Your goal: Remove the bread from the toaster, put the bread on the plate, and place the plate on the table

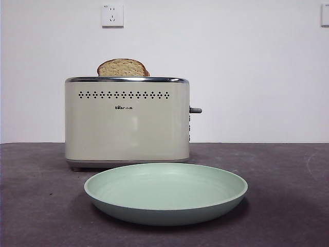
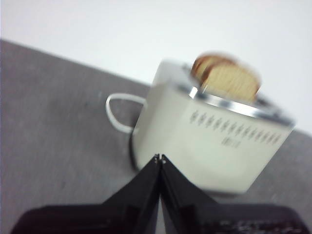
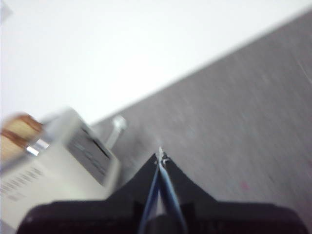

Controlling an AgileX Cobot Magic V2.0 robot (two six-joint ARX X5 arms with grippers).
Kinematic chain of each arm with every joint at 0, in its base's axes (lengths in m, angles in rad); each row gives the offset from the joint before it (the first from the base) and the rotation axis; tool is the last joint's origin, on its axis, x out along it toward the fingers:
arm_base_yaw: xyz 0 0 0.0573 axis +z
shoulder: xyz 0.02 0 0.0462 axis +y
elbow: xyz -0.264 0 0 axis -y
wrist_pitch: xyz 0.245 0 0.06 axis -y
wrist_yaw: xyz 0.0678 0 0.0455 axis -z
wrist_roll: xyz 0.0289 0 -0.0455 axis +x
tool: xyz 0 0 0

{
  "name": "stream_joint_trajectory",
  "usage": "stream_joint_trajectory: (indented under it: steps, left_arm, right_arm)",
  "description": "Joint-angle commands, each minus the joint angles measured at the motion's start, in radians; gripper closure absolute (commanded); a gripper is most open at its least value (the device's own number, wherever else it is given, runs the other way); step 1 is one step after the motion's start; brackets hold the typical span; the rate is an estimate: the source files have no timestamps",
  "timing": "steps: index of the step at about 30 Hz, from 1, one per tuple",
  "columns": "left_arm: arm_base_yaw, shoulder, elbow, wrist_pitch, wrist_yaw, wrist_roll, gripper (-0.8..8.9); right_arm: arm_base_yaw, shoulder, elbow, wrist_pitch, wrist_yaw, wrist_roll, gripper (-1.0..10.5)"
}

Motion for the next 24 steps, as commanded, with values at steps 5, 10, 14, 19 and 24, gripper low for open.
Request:
stream_joint_trajectory:
  steps: [5,10,14,19,24]
  left_arm:
    - [0.002,0.179,0.303,-0.068,0.034,0.073,8.19]
    - [0.002,0.383,0.559,-0.15,0.044,0.139,8.2]
    - [0.002,0.55,0.768,-0.247,0.117,0.201,8.2]
    - [0.002,0.752,1.004,-0.377,0.267,0.284,8.04]
    - [0.0,0.892,1.136,-0.436,0.354,0.29,4.5]
  right_arm:
    - [0.002,0.264,0.337,-0.028,-0.111,-0.155,9.6]
    - [0.003,0.457,0.596,-0.1,-0.238,-0.215,9.6]
    - [0.006,0.587,0.772,-0.14,-0.342,-0.224,9.5]
    - [0.009,0.729,0.932,-0.163,-0.471,-0.222,8.9]
    - [0.01,0.805,0.999,-0.186,-0.499,-0.193,5.9]
